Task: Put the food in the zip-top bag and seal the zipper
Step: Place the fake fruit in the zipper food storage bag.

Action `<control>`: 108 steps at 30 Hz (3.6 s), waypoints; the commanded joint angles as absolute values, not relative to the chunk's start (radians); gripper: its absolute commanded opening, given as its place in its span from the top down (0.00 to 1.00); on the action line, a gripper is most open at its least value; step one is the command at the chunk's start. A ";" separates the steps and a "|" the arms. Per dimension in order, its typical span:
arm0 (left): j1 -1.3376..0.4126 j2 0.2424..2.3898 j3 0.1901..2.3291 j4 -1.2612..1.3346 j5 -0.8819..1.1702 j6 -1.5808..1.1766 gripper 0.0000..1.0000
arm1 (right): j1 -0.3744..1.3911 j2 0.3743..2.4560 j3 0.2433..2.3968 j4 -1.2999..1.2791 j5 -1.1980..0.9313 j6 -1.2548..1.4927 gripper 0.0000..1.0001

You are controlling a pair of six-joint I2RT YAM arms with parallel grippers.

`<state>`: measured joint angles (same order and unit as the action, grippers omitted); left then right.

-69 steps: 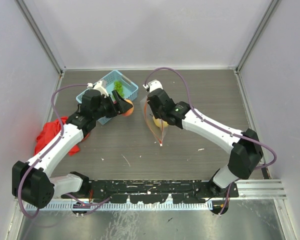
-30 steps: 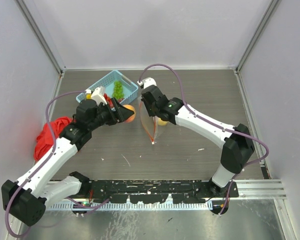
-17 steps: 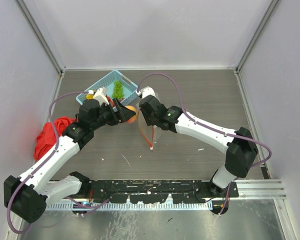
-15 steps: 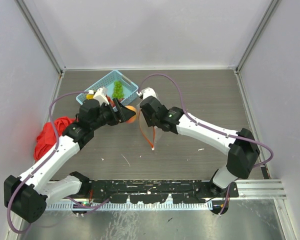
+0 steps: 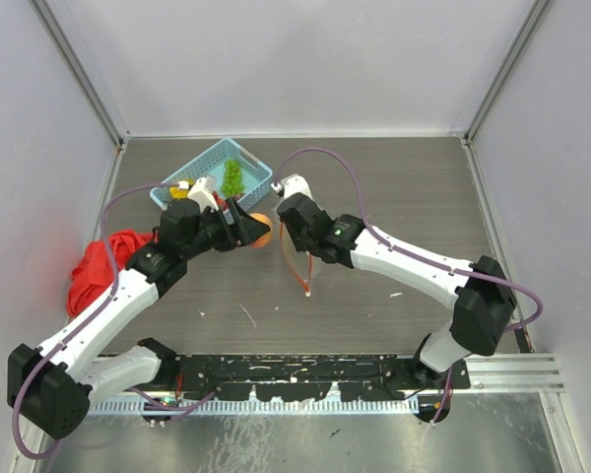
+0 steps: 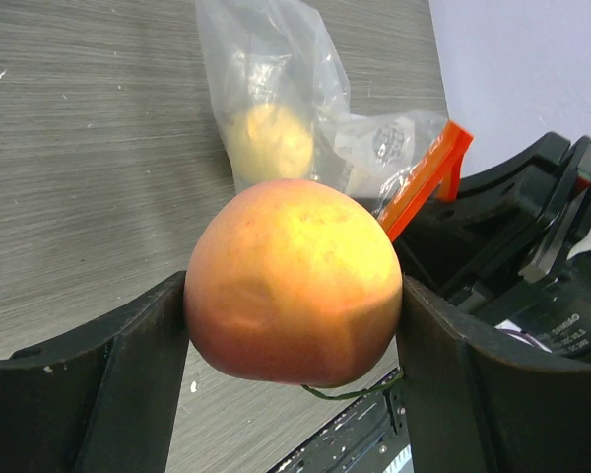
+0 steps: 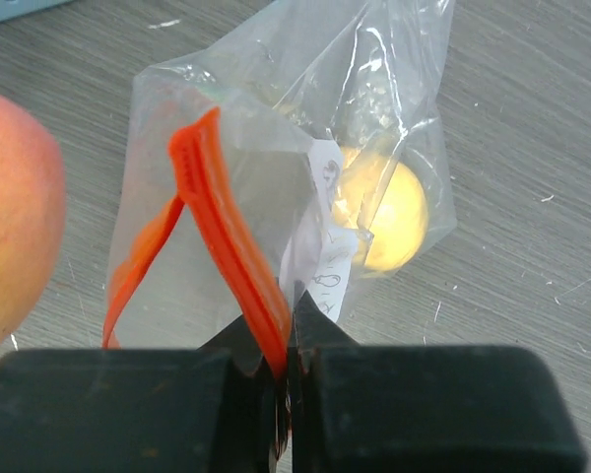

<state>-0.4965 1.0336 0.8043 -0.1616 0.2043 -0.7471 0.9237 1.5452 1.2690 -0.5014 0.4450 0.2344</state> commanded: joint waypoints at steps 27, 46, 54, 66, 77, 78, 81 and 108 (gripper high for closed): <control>-0.531 1.043 0.758 -0.071 0.178 -0.763 0.53 | 0.881 1.667 1.403 -0.375 0.453 0.206 0.74; -0.578 1.030 0.767 -0.056 0.149 -0.759 0.52 | 0.876 1.635 1.423 -0.380 0.409 0.203 0.96; -0.612 0.998 0.703 0.107 0.233 -0.787 0.52 | 0.864 1.647 1.467 -0.378 0.361 0.205 0.99; -0.666 0.962 0.657 0.181 0.187 -0.763 0.52 | 0.847 1.655 1.467 -0.395 0.336 0.217 0.93; -0.666 0.959 0.658 0.037 0.039 -0.737 0.53 | 0.847 1.567 1.292 -0.257 0.319 0.214 0.80; -0.666 0.963 0.659 0.036 0.034 -0.739 0.53 | 0.847 1.553 1.267 -0.230 0.316 0.212 0.79; -0.665 0.980 0.662 0.035 0.031 -0.743 0.53 | 0.847 1.513 1.187 -0.132 0.303 0.199 0.77; -0.666 1.005 0.753 0.116 0.100 -0.750 0.53 | 0.848 1.409 1.071 0.048 0.289 0.099 0.99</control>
